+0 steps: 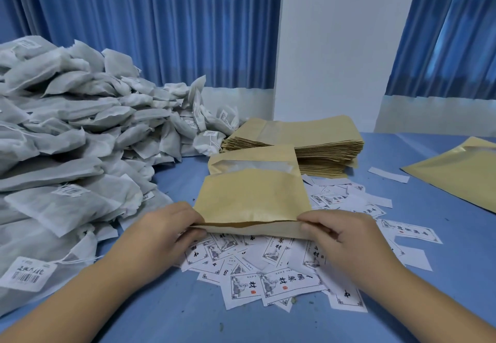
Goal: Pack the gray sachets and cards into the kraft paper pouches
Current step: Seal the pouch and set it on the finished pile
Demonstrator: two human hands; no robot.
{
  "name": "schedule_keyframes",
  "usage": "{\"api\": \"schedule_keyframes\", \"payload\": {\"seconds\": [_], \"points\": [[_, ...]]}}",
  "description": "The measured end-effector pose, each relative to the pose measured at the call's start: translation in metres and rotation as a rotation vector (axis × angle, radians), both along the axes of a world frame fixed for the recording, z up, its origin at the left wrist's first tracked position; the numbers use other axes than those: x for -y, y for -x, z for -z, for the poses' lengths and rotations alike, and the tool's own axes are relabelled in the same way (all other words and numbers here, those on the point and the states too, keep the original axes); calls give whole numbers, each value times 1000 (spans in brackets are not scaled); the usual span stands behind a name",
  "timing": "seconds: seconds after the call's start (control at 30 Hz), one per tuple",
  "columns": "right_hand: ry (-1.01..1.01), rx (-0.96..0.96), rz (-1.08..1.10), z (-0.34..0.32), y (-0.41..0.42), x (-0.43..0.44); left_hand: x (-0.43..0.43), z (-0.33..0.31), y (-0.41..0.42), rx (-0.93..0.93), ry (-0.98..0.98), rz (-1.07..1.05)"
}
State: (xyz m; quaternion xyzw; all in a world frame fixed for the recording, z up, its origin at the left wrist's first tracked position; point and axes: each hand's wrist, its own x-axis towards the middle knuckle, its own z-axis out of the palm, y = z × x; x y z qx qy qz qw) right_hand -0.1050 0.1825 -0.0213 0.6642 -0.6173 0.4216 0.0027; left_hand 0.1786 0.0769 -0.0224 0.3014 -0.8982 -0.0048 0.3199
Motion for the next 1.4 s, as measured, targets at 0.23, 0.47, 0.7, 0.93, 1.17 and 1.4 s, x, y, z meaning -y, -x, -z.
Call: {"api": "schedule_keyframes", "payload": {"seconds": [0.23, 0.47, 0.7, 0.93, 1.17, 1.4], "points": [[144, -1, -63, -7, 1, -7, -8, -3, 3, -46, 85, -14], [160, -575, -117, -19, 4, -13, -11, -6, 3, -89, 58, -6], [279, -641, 22, -13, 5, -8, -13, -9, 2, -31, 135, -57], [275, -597, 16, -13, -1, -9, -10, -10, -4, 8, 166, -78], [285, -627, 8, -11, -6, -9, -16, -13, 13, 212, 289, -110], [290, -649, 15, -11, -7, -10, -21, -23, 43, 263, 350, -62]]}}
